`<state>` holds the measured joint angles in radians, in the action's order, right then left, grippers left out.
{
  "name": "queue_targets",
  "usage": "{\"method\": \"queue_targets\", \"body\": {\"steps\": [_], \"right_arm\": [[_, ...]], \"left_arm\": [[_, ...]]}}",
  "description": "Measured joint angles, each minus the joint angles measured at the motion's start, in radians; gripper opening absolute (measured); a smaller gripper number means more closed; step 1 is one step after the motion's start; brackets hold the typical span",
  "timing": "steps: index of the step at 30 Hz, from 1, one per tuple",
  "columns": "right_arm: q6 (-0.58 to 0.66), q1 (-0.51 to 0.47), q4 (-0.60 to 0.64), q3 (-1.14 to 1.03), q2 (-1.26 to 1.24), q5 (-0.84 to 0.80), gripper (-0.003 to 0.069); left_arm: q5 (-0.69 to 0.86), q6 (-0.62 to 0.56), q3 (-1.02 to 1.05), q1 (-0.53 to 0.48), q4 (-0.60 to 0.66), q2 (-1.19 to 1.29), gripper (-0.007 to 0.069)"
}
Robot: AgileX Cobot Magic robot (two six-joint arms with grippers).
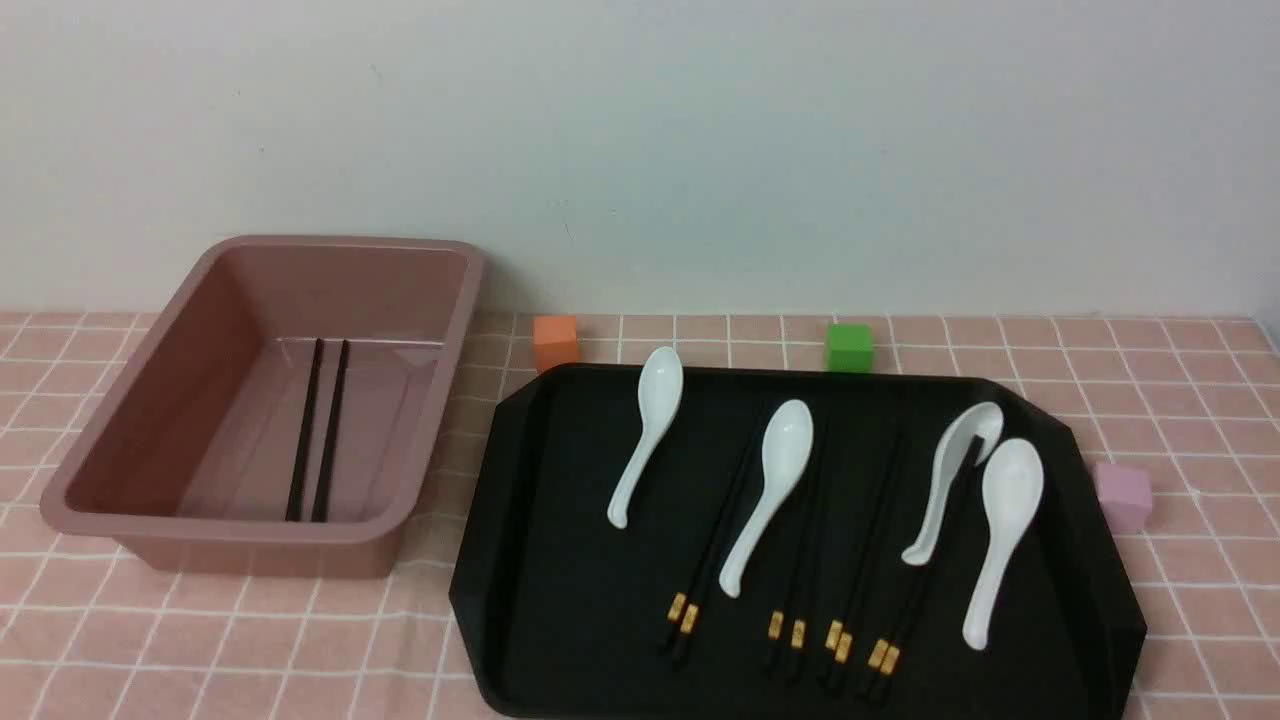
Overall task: On pink tablecloth take chopsticks from black tray and put them in box.
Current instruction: 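Reach over to the black tray and grasp a pair of chopsticks with the left gripper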
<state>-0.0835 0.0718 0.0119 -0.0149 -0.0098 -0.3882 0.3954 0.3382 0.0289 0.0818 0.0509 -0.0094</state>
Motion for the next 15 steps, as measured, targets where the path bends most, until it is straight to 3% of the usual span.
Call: {"method": "queue_targets", "body": {"steps": [15], "right_arm": [[0.0, 0.0, 0.0, 0.0, 0.0, 0.0, 0.024]], "left_arm": [[0.0, 0.0, 0.0, 0.0, 0.0, 0.0, 0.0068]]}}
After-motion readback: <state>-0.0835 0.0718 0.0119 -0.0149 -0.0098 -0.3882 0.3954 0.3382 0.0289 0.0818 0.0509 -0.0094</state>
